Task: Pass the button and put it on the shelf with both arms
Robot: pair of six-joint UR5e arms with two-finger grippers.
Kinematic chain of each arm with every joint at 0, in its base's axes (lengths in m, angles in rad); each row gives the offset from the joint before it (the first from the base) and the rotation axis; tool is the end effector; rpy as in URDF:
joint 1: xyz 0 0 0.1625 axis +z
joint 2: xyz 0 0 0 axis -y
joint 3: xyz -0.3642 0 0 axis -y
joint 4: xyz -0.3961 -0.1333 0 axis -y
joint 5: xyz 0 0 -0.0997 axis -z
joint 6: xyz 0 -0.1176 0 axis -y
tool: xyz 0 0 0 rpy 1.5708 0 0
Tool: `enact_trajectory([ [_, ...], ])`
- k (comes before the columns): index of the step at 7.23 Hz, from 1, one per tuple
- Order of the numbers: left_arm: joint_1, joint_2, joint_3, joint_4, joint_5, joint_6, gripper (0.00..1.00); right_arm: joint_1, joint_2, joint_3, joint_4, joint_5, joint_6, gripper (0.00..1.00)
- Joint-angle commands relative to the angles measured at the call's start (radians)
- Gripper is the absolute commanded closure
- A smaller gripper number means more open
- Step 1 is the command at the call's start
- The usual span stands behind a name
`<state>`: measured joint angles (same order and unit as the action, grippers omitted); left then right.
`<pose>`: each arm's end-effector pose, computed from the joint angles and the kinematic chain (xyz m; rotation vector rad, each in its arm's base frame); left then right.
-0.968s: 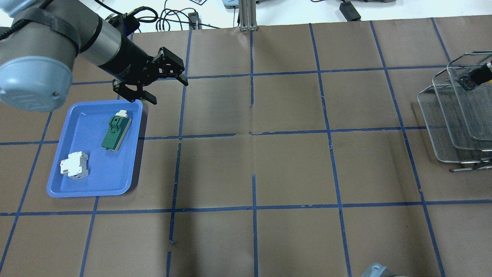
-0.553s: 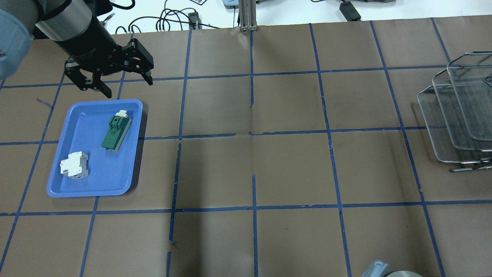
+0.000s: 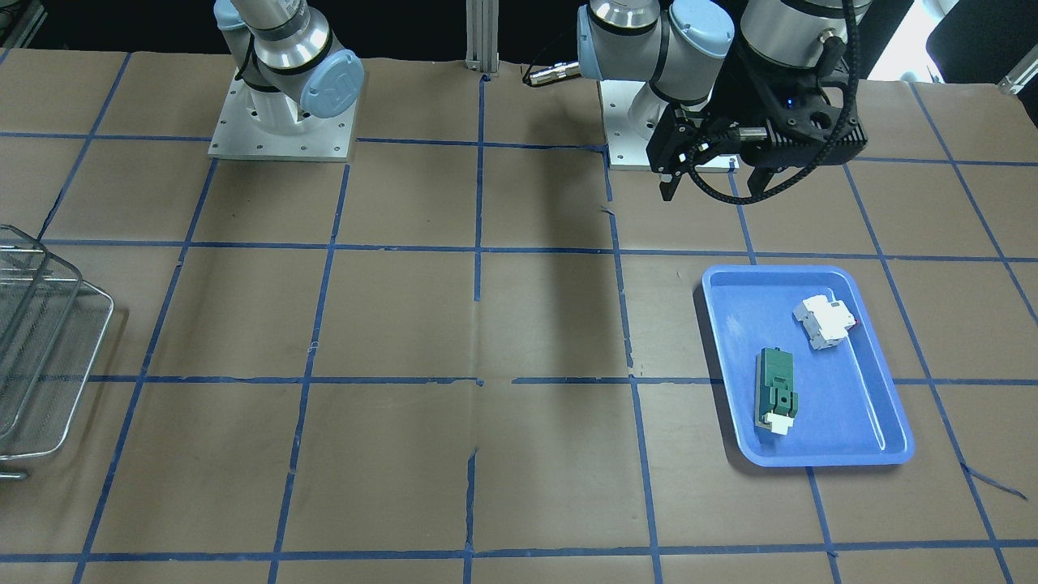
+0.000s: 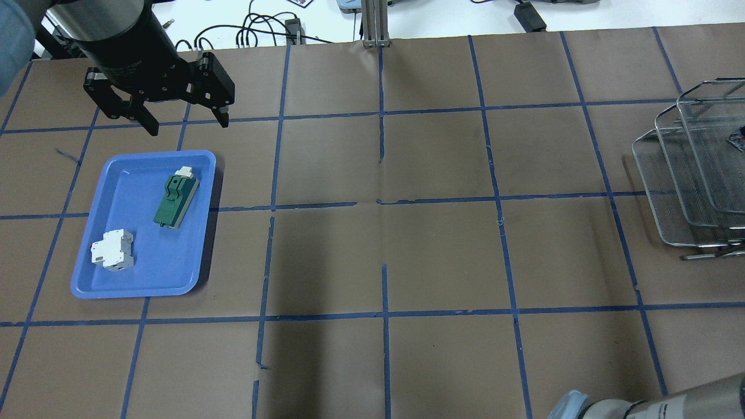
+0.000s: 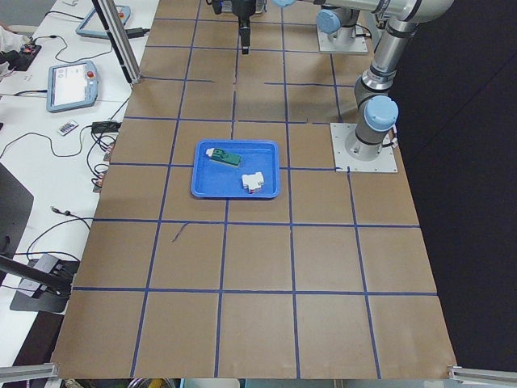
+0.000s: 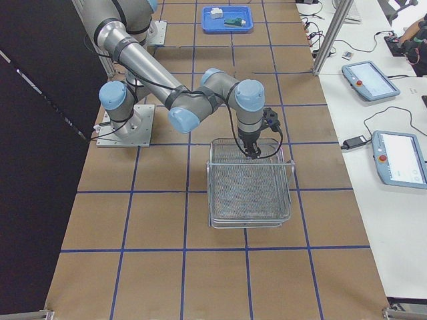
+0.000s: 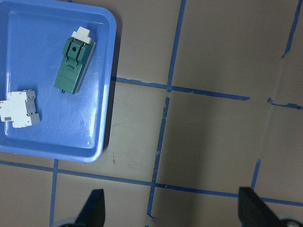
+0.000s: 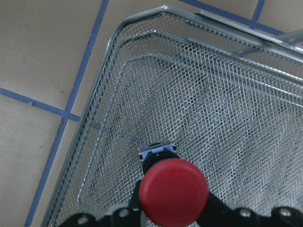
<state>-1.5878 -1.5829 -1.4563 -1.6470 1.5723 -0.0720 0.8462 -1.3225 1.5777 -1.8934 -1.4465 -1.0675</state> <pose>-0.1416 -0.4988 0.4522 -0.0864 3.1398 -0.0412 -0.2738 -0.5324 0.3058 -0.5369 3.0623 -0.2166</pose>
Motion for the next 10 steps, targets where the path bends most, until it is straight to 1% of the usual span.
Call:
enact_trajectory([
  [1, 0.003, 0.004, -0.001, 0.018, -0.008, 0.073, 0.00, 0.011, -0.009, -0.007, 0.017, -0.002, 0.015, 0.00],
  [2, 0.005, 0.004, 0.002, 0.019, -0.030, 0.074, 0.00, 0.014, -0.032, -0.008, 0.026, 0.000, 0.018, 0.00],
  [3, 0.005, 0.004, -0.002, 0.019, -0.053, 0.071, 0.00, 0.043, -0.090, -0.008, 0.116, 0.000, 0.024, 0.00],
  [4, 0.005, 0.006, -0.004, 0.019, -0.054, 0.070, 0.00, 0.095, -0.168, -0.007, 0.167, 0.000, 0.067, 0.00],
  [5, 0.005, 0.006, -0.004, 0.019, -0.054, 0.070, 0.00, 0.164, -0.243, -0.008, 0.247, 0.000, 0.125, 0.00],
  [6, 0.005, 0.006, -0.001, 0.022, -0.054, 0.074, 0.00, 0.254, -0.300, -0.005, 0.278, 0.000, 0.230, 0.00],
  [7, 0.006, 0.006, 0.002, 0.023, -0.052, 0.074, 0.00, 0.360, -0.305, -0.007, 0.292, -0.005, 0.379, 0.00],
  [9, 0.008, 0.006, 0.001, 0.023, -0.052, 0.074, 0.00, 0.608, -0.323, -0.007, 0.313, -0.021, 0.771, 0.00],
  [10, 0.006, 0.006, -0.001, 0.023, -0.052, 0.074, 0.00, 0.716, -0.320, -0.007, 0.306, -0.087, 0.931, 0.00],
])
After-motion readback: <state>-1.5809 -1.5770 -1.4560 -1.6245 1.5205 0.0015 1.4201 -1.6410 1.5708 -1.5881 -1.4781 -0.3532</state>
